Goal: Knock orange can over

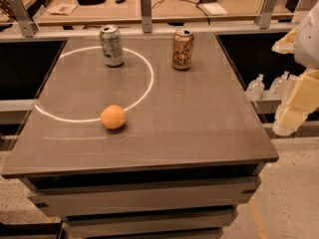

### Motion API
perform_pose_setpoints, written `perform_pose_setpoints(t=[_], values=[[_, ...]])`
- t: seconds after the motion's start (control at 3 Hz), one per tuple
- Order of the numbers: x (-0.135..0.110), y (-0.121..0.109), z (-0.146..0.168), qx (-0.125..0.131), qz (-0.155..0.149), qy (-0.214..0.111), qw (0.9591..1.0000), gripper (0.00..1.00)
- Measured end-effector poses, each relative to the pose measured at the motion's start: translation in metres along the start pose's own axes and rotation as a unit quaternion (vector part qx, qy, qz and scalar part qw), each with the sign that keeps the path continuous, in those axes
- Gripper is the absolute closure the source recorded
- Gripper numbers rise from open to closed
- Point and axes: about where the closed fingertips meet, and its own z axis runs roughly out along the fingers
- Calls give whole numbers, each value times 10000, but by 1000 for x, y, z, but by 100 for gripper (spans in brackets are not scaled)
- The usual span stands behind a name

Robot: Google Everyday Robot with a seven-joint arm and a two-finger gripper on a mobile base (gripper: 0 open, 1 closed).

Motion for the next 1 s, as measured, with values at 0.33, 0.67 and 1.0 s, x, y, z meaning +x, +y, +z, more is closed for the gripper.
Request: perform_pose_setpoints(t=[0.33, 0.67, 1.0], values=[[0, 0, 0, 0, 0, -2, 10000, 0], [-1, -1, -2, 28, 3, -130, 9999, 0], [8, -5, 2, -28, 302, -900, 9955, 0]])
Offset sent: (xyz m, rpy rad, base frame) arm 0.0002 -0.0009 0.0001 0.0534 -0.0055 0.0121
